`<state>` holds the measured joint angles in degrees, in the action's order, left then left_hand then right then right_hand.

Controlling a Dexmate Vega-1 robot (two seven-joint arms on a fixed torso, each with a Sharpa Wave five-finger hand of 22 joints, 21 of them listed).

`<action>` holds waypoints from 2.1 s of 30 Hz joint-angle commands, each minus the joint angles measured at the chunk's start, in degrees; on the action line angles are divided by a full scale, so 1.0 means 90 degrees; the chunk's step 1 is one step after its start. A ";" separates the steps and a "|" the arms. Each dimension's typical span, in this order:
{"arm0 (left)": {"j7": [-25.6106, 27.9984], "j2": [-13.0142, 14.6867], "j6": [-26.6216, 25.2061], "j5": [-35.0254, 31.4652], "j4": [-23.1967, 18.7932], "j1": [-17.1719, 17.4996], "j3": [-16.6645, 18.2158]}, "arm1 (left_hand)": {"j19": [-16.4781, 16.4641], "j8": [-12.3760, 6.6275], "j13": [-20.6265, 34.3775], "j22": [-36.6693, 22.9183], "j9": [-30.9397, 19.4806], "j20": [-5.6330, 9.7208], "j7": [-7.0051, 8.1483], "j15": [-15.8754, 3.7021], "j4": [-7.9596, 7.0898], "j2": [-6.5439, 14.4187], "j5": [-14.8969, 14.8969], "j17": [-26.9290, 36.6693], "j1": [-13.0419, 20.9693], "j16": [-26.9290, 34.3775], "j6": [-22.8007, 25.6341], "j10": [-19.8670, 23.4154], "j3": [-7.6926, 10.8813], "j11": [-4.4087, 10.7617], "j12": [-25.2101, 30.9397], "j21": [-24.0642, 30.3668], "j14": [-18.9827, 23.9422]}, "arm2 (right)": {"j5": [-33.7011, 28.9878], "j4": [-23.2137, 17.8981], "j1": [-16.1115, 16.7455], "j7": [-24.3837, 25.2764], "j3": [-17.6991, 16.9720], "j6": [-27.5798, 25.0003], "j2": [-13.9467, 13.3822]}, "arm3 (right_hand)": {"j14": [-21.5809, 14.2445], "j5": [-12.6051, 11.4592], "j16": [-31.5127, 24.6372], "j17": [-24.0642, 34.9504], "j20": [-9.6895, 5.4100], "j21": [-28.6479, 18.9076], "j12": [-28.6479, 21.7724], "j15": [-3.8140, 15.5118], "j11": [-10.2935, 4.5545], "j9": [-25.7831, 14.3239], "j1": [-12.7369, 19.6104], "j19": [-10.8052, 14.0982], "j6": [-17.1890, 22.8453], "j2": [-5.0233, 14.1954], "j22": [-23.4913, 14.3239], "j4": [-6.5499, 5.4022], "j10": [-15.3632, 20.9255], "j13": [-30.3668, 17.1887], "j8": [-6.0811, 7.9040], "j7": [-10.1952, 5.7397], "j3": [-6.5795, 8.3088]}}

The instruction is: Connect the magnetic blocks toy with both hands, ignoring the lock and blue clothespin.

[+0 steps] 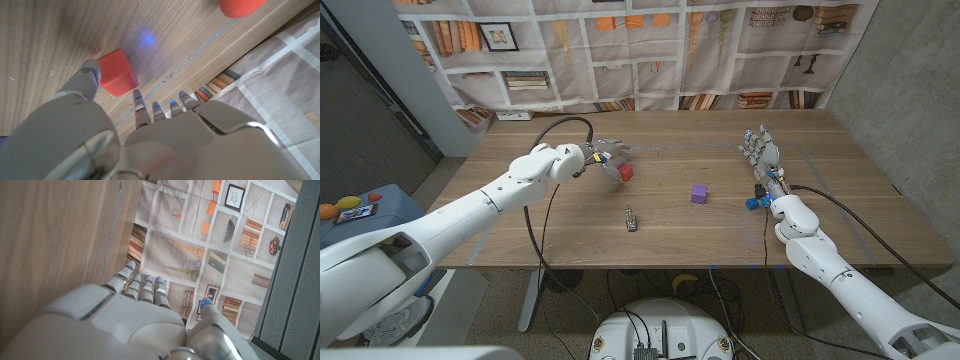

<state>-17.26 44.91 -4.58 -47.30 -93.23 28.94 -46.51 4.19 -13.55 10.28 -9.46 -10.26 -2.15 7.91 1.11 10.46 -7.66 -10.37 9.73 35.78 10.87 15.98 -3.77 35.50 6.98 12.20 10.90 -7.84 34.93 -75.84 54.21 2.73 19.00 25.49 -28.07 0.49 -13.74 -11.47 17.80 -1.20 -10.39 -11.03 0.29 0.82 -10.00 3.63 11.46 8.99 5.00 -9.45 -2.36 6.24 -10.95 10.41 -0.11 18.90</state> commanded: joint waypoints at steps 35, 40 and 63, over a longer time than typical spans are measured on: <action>0.1572 -0.0169 0.0127 -0.0103 0.0522 0.0117 -0.0162 | -0.1103 -0.0673 -0.0004 -0.0034 -0.0050 0.0245 0.0030 -0.0628 -0.0042 0.0045 -0.0009 0.0016 0.0941 0.0038 0.2588 0.1304 -0.0336 0.0359 0.0045 0.0076 0.1330 | 0.0048 0.0119 -0.0020 0.0016 -0.0019 0.0136 0.0115 | -0.0014 0.0008 -0.0065 -0.0053 0.0001 -0.0048 -0.0021 0.0023 0.0005 -0.0012 -0.0015 0.0099 0.0064 0.0088 -0.0010 0.0022 0.0083 0.0008 0.0047 0.0000 0.0037; 0.1638 -0.0133 0.0122 -0.0050 0.0451 0.0172 -0.0119 | -0.1237 -0.0808 -0.0005 -0.0035 -0.0054 0.0310 -0.0001 -0.0674 -0.0047 0.0081 -0.0012 0.0016 0.1053 0.0028 0.3137 0.1473 -0.0407 0.0389 0.0032 0.0071 0.1487 | 0.0059 0.0075 -0.0003 -0.0006 -0.0023 0.0110 0.0082 | -0.0014 0.0009 -0.0066 -0.0057 -0.0003 -0.0050 -0.0023 0.0030 0.0000 -0.0013 -0.0018 0.0108 0.0066 0.0096 -0.0010 0.0021 0.0088 0.0008 0.0047 -0.0004 0.0041; 0.1585 0.0154 -0.0444 0.0530 -0.0606 0.0781 0.0513 | -0.1430 -0.0923 -0.0007 -0.0041 -0.0057 0.0415 0.0042 -0.0792 -0.0073 0.0153 -0.0023 0.0018 0.1190 -0.0001 0.3853 0.1794 -0.0548 0.0473 0.0021 0.0062 0.1660 | -0.0090 -0.0382 0.0167 -0.0252 -0.0023 -0.0084 -0.0431 | -0.0014 0.0011 -0.0070 -0.0083 -0.0006 -0.0047 -0.0019 0.0036 -0.0013 -0.0013 0.0011 0.0120 0.0060 0.0121 -0.0010 0.0053 0.0083 0.0007 0.0041 -0.0018 0.0060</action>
<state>-2.23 45.24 -6.09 -44.98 -94.27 33.50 -44.43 -8.33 -21.69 10.13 -9.76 -10.52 1.44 5.02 -2.05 9.85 -7.12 -10.18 9.72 46.40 10.87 47.02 11.88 30.90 11.16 12.59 11.32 6.57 35.43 -77.49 54.91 1.52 18.75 24.89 -29.70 0.50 -13.74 -11.68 17.01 -1.33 -10.61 -11.03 0.30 0.71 -9.98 3.63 11.97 8.99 4.99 -9.45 -2.05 6.34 -10.95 10.62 -0.11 19.22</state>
